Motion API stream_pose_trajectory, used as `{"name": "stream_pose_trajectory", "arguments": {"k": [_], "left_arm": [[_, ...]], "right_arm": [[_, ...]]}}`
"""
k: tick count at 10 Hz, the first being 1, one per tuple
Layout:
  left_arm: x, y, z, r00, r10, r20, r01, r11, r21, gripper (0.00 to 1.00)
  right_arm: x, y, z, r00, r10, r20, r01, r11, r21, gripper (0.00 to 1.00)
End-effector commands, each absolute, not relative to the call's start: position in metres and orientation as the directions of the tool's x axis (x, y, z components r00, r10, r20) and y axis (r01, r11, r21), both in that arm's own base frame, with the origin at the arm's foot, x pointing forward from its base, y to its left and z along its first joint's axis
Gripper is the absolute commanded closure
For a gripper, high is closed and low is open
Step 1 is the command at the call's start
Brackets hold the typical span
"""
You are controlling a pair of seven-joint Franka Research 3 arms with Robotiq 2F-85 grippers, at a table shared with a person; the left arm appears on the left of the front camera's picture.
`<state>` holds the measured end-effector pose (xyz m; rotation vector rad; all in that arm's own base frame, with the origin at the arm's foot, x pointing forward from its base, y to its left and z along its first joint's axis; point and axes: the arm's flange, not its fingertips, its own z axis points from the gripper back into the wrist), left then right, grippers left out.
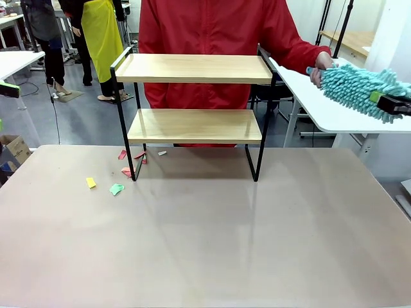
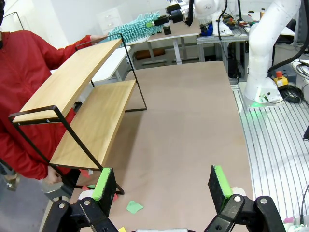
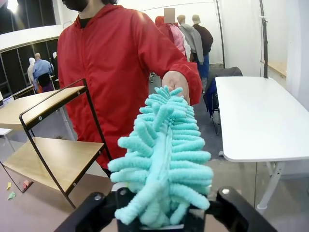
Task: Clean the shelf.
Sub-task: Hand the Duster back to the human.
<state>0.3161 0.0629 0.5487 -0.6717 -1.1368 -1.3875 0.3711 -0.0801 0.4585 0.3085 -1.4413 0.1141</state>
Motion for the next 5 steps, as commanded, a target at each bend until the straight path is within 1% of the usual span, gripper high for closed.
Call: {"name": "stream_pose_trajectory", "arguments": {"k": [1, 2, 3, 5], "left_arm": [[0.317, 0.061, 0.550, -0.192, -0.383, 0.904, 0.956, 0.134, 0.260, 0.00], [0.317, 0.061, 0.550, -0.192, -0.383, 0.904, 0.956, 0.134, 0.260, 0.00], [0.317, 0.061, 0.550, -0.192, -0.383, 0.904, 0.956, 0.134, 0.260, 0.00], [0.317, 0.061, 0.550, -0.192, -0.383, 0.904, 0.956, 0.134, 0.260, 0.00]], "right_arm": [[0.361, -0.084, 0.482, 0.107, -0.143, 0.984, -0.287, 0.943, 0.168, 0.00], [0.354, -0.087, 0.500, 0.063, -0.175, 0.982, -0.300, 0.936, 0.186, 0.04], [0.349, -0.091, 0.517, 0.028, -0.219, 0.975, -0.317, 0.923, 0.216, 0.00], [0.335, -0.110, 0.560, -0.093, -0.332, 0.939, -0.307, 0.906, 0.291, 0.00]]}}
